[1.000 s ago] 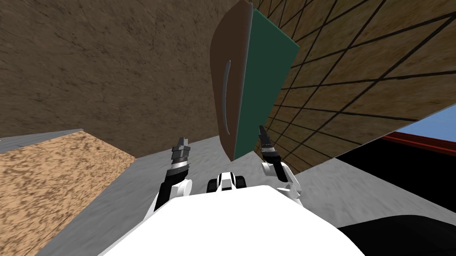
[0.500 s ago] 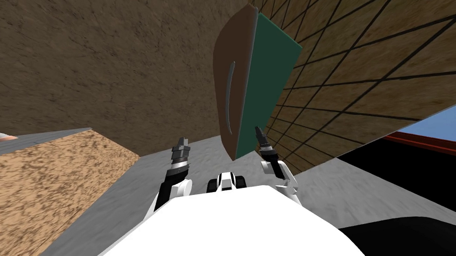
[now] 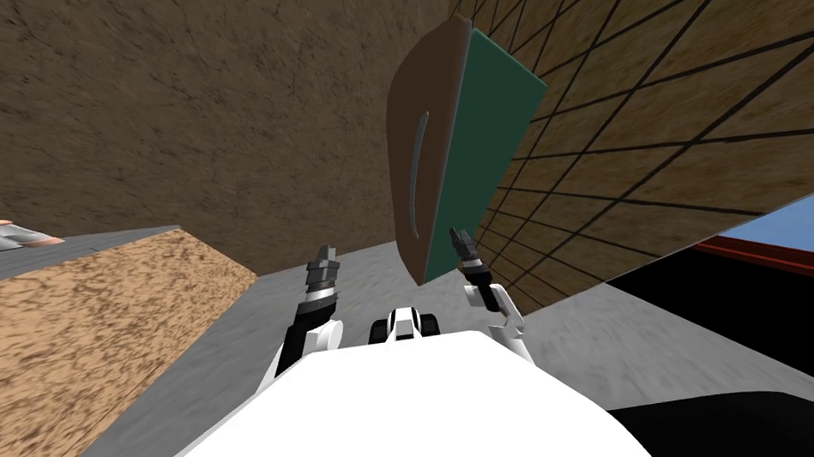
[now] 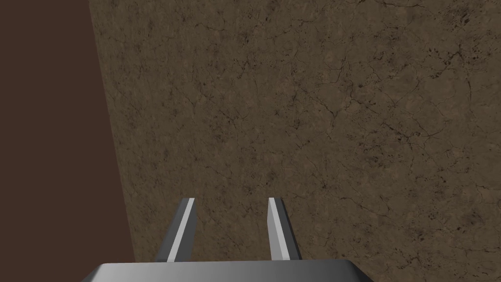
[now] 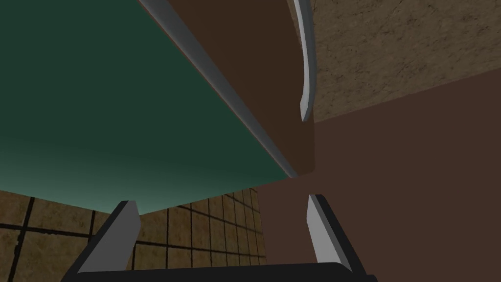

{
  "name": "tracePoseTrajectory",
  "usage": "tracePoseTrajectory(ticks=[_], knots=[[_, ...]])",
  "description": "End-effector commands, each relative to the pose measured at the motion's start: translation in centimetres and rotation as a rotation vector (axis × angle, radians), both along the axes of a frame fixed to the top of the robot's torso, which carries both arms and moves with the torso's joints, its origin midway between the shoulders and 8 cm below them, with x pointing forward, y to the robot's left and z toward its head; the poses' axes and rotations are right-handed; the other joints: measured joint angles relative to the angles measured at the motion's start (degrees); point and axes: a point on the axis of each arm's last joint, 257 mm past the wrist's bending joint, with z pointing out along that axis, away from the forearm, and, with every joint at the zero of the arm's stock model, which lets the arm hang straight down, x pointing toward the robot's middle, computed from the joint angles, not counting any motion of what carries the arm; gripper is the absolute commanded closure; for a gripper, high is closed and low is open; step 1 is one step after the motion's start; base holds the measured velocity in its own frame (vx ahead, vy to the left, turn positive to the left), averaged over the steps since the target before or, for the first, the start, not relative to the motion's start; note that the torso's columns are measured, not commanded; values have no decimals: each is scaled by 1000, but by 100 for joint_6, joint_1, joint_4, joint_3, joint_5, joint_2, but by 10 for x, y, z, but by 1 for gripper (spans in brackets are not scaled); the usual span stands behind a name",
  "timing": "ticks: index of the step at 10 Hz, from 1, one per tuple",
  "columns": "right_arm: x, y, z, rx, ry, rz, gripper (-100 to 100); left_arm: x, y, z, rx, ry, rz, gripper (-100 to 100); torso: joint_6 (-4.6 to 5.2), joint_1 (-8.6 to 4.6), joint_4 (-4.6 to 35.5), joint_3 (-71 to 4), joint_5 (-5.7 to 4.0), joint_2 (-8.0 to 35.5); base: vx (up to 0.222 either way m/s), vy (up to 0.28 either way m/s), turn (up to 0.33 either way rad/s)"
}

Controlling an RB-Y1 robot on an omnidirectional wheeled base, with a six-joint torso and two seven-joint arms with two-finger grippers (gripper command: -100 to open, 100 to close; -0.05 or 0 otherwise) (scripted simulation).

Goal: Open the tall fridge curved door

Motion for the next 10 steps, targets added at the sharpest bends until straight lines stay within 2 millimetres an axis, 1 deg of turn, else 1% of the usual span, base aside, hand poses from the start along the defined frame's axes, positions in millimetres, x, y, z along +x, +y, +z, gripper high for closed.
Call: tracePoseTrajectory(ticks=[1, 2, 3, 4, 5, 6, 7, 8, 9, 10], knots=[[11, -2, -10, -110, 21, -69, -100, 0, 0, 0, 0, 0, 0, 0, 1, -5, 0, 0, 0, 0, -10, 76, 51], [11, -2, -10, -131, 18, -83, -100, 0, 0, 0, 0, 0, 0, 0, 0, 1, 0, -1, 0, -2, -12, 59, 21], [19, -4, -18, -186, 35, -116, -100, 0, 0, 0, 0, 0, 0, 0, 1, -6, 0, 0, 0, 0, -16, 64, 39], [19, -4, -18, -208, 32, -130, -100, 0, 0, 0, 0, 0, 0, 0, 0, -3, 1, 1, 0, 3, -14, 59, 29], [27, -6, -27, -262, 49, -160, -100, 0, 0, 0, 0, 0, 0, 0, 1, -4, 1, 2, 0, 3, -20, 65, 72], [27, -6, -27, -285, 46, -174, -100, 0, 0, 0, 0, 0, 0, 0, -1, -1, 1, 2, 0, 3, -19, 57, 24], [34, -9, -36, -341, 63, -203, -100, 0, 0, 0, 0, 0, 0, 0, 2, -4, 1, 2, 0, 4, -20, 63, 46], [34, -9, -36, -362, 60, -216, -100, 0, 0, 0, 0, 0, 0, 0, 0, -2, 1, 2, 0, 3, -10, 48, 29], [41, -12, -44, -415, 77, -242, -100, 0, 0, 0, 0, 0, 0, 0, 1, -6, 0, 0, -1, -1, -3, 49, 57], [41, -12, -44, -437, 75, -255, -100, 0, 0, 0, 0, 0, 0, 0, 0, -4, -1, -2, -1, -3, -1, 41, 35]])
